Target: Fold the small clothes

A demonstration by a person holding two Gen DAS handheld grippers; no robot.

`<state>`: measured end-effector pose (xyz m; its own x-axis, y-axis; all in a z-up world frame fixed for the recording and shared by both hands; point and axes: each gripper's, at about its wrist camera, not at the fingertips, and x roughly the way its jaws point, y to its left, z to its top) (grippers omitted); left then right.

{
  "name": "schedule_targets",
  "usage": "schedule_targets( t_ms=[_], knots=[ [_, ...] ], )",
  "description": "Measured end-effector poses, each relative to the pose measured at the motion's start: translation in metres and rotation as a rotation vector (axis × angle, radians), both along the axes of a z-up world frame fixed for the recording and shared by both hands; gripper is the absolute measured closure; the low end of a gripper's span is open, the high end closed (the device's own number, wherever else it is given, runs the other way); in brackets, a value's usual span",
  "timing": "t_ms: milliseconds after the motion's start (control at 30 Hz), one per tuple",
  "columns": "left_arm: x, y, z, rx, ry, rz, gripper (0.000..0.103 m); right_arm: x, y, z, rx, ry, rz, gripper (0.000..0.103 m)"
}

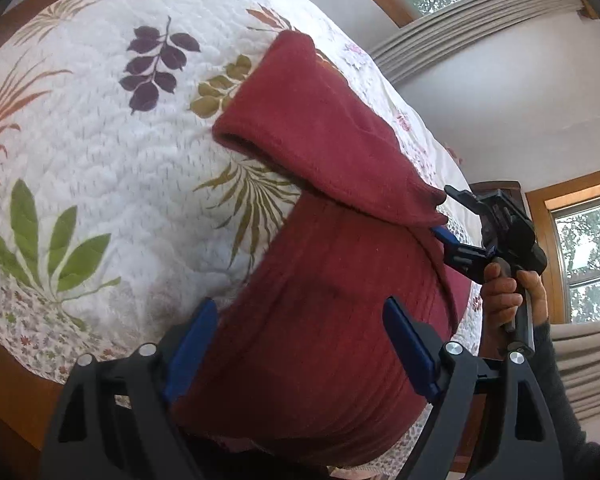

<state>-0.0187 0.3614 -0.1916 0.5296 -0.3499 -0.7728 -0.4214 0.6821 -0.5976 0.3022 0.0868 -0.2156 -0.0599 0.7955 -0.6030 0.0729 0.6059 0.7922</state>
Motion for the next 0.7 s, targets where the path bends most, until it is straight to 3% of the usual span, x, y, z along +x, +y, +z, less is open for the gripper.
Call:
schedule_targets(
  t_ms=[33, 67, 100, 267, 367, 467, 567, 700],
  knots=[
    [0.001, 0.001, 0.0, 0.006, 0.001, -0.006, 0.018, 0.0, 0.005, 0.002, -0.01, -0.018, 0.009, 0.08],
    [0.001, 0.001, 0.0, 0.009, 0.002, -0.009, 0.018, 0.001, 0.01, 0.006, -0.029, -0.045, 0.013, 0.091],
    [0.003, -0.003, 0.001, 0.008, 0.004, -0.01, 0.018, 0.002, 0.011, 0.011, -0.047, -0.08, 0.006, 0.096],
    [0.013, -0.008, -0.003, 0.001, 0.015, -0.031, 0.018, 0.008, -0.02, 0.065, -0.031, -0.23, -0.042, 0.097],
    [0.021, -0.015, -0.004, 0.0, 0.015, -0.047, 0.018, 0.004, -0.072, 0.117, -0.045, -0.348, -0.093, 0.097],
    [0.029, -0.022, -0.005, -0.004, 0.009, -0.073, 0.018, -0.005, -0.126, 0.143, -0.063, -0.404, -0.17, 0.097],
    [0.037, -0.026, -0.004, -0.005, 0.005, -0.096, 0.018, -0.02, -0.184, 0.143, -0.111, -0.415, -0.263, 0.097],
    [0.047, -0.032, -0.006, -0.01, 0.008, -0.119, 0.018, -0.037, -0.244, 0.092, -0.156, -0.31, -0.364, 0.097]
  ],
)
